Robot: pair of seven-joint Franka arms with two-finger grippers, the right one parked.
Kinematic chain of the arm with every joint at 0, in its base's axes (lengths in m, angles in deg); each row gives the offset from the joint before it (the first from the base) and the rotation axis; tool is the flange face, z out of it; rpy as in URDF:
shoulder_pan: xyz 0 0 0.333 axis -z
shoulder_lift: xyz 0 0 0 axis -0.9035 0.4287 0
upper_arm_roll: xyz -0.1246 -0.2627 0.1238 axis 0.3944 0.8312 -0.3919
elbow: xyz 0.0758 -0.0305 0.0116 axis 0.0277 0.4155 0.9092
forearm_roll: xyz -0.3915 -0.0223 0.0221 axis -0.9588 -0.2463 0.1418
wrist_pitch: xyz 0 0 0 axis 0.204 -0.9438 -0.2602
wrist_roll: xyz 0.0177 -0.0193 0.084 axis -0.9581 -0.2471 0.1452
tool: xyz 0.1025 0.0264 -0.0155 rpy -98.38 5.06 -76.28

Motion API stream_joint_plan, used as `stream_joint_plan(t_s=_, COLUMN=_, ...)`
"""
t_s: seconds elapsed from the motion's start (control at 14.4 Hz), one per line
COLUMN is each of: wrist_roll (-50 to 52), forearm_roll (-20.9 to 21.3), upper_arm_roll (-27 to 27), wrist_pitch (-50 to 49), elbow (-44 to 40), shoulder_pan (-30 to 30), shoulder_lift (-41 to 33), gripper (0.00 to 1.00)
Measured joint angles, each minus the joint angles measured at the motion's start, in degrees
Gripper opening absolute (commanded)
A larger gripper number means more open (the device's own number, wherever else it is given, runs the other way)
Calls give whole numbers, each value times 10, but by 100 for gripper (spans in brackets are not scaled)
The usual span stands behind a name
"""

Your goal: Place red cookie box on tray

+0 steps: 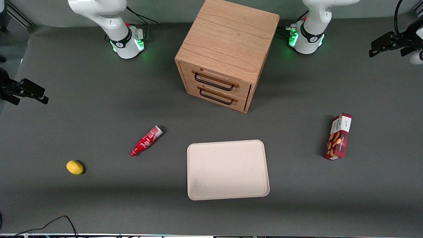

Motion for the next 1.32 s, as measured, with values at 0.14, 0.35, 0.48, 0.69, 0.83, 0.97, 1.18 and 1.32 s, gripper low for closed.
stream_joint_plan(t_s=0.14, wrist_roll=-3, forearm_roll=1, upper_arm_roll=-2, wrist_pitch=5, elbow=-1, shoulder_pan=-2, shoulder_lift=0, gripper=100)
stream_joint_plan(t_s=0.35, wrist_roll=-77, forearm_roll=17, upper_arm_roll=-23, wrist_pitch=36, elbow=0, shoulder_pan=-5, shoulder_lift=14, gripper=100)
stream_joint_plan(t_s=0.48, wrist_roll=-154, forearm_roll=23, upper_arm_roll=-42, wrist_pitch=70, elbow=1, shoulder_pan=-9, shoulder_lift=47, gripper=100)
stream_joint_plan(t_s=0.69, wrist_roll=-230, forearm_roll=24, upper_arm_roll=-49, wrist_pitch=133, elbow=11, shoulder_pan=-11, shoulder_lift=120, gripper=100)
stream_joint_plan(t_s=0.83, wrist_roll=-265, forearm_roll=24, upper_arm_roll=-47, wrist_pitch=186, elbow=29, shoulder_pan=-11, shoulder_lift=171, gripper=100)
stream_joint_plan(t_s=0.97, wrist_roll=-284, forearm_roll=23, upper_arm_roll=-47, wrist_pitch=245, elbow=52, shoulder_pan=-11, shoulder_lift=213, gripper=100)
stream_joint_plan(t_s=1.18, wrist_roll=-298, forearm_roll=9, upper_arm_roll=-46, wrist_pitch=354, elbow=108, shoulder_pan=-11, shoulder_lift=250, gripper=100)
stream_joint_plan(t_s=1.32, wrist_roll=-300, forearm_roll=0, upper_arm_roll=-46, wrist_pitch=428, elbow=152, shoulder_pan=-11, shoulder_lift=264, gripper=100)
